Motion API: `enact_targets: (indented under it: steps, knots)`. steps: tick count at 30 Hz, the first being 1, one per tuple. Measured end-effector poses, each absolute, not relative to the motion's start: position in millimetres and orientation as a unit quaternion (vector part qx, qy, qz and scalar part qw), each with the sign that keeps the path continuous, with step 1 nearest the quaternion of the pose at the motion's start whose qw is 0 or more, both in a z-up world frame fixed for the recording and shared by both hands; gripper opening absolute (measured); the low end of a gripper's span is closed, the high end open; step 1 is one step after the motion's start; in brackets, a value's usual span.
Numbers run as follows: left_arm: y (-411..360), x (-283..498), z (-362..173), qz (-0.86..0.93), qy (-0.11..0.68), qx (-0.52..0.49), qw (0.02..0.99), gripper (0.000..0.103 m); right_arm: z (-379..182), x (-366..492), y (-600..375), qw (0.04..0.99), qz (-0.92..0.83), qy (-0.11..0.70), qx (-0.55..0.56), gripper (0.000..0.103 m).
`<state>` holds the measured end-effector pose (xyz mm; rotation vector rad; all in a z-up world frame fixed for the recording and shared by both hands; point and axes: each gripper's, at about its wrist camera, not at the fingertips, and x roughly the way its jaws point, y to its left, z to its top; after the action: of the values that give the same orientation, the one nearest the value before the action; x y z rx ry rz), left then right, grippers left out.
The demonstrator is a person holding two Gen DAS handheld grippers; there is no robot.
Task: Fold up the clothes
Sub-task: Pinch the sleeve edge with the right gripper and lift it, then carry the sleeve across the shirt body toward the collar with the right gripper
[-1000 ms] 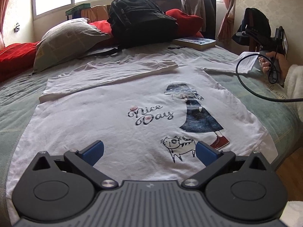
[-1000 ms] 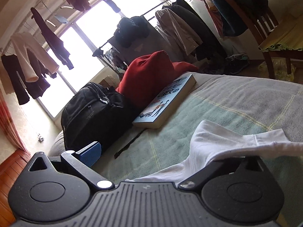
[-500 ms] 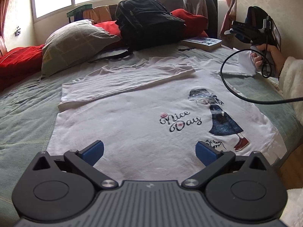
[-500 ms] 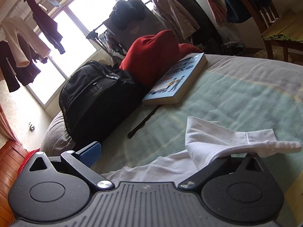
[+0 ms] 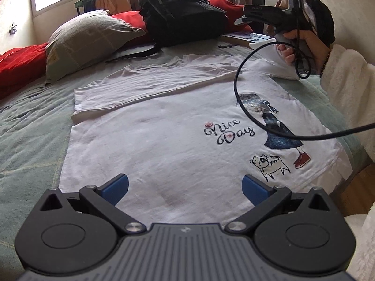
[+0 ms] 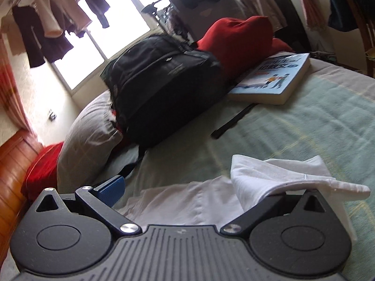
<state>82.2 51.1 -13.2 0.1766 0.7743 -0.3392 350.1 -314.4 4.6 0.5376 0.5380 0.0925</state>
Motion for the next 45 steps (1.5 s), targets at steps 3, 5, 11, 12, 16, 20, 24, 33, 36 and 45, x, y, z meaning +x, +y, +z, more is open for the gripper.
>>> enact_targets:
  steps: [3,5,11,12,16,20,24,33,36,45]
  knots:
    - [53,81,-11,-0.165,0.375,0.085,0.908,0.102,9,353,-298,0.929,0.054,0.266,0.251,0.103]
    - [55,81,-12,-0.166,0.377,0.081,0.908,0.102,12,355,-287,0.930,0.059,0.267,0.244,0.103]
    - [63,78,-22,-0.162,0.399,0.049,0.901,0.102,16,362,-247,0.937,0.081,0.263,0.214,0.103]
    - [63,77,-22,-0.159,0.401,0.050,0.901,0.102,16,363,-240,0.938,0.085,0.262,0.209,0.103]
    - [64,74,-20,-0.153,0.401,0.050,0.902,0.102,18,368,-215,0.941,0.102,0.259,0.194,0.103]
    - [65,73,-15,-0.145,0.397,0.054,0.905,0.102,24,371,-200,0.937,0.123,0.258,0.203,0.103]
    - [64,75,-16,-0.146,0.401,0.055,0.903,0.102,31,371,-185,0.933,0.146,0.257,0.204,0.103]
    - [63,74,-18,-0.143,0.405,0.056,0.902,0.102,49,374,-143,0.936,0.188,0.248,0.163,0.103]
    - [64,74,-17,-0.141,0.404,0.056,0.902,0.102,55,374,-133,0.936,0.200,0.244,0.159,0.103]
    - [63,71,-17,-0.140,0.403,0.058,0.902,0.102,65,370,-106,0.931,0.230,0.245,0.144,0.103]
